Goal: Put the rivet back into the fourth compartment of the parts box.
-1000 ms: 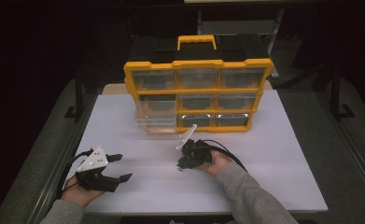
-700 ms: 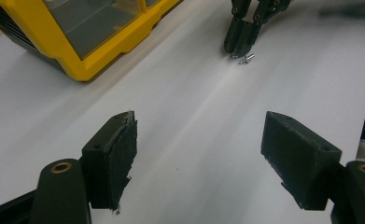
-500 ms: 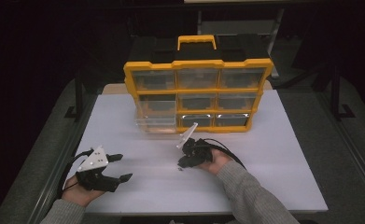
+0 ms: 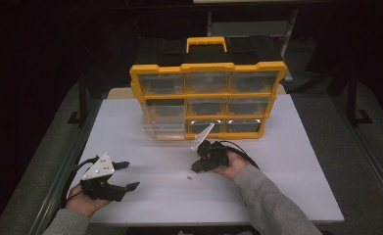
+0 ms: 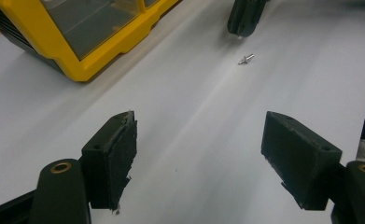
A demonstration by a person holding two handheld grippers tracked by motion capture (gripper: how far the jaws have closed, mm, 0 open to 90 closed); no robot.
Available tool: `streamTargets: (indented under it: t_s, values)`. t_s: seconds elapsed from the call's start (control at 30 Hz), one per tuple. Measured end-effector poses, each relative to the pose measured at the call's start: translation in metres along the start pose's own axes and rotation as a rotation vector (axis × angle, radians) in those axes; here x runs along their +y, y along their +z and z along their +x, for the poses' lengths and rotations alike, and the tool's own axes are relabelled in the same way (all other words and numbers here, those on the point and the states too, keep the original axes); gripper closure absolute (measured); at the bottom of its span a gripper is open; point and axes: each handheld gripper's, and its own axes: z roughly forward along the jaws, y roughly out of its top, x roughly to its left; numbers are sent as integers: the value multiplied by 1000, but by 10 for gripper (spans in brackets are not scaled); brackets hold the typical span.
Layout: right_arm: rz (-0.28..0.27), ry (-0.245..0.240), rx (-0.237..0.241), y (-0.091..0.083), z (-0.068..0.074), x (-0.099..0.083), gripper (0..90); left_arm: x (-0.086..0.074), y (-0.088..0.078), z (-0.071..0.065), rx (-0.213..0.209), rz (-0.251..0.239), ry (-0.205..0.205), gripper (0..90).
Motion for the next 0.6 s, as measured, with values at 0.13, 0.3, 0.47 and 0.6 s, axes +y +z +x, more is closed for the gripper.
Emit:
streamTargets:
  t_s: [0.13, 0.3, 0.47, 0.6]
  values:
    - [-23, -5, 4, -15, -2, 4, 813, -1, 0, 0, 1, 0, -4, 262]
    - [-32, -5, -2, -35, -2, 10, 813, -2, -1, 0, 4, 0, -8, 262]
    - [-36, -19, -24, -56, -4, 17, 813, -2, 1, -1, 1, -2, -18, 262]
    - [-43, -19, -35, -73, -5, 21, 813, -2, -1, 0, 6, 4, -6, 262]
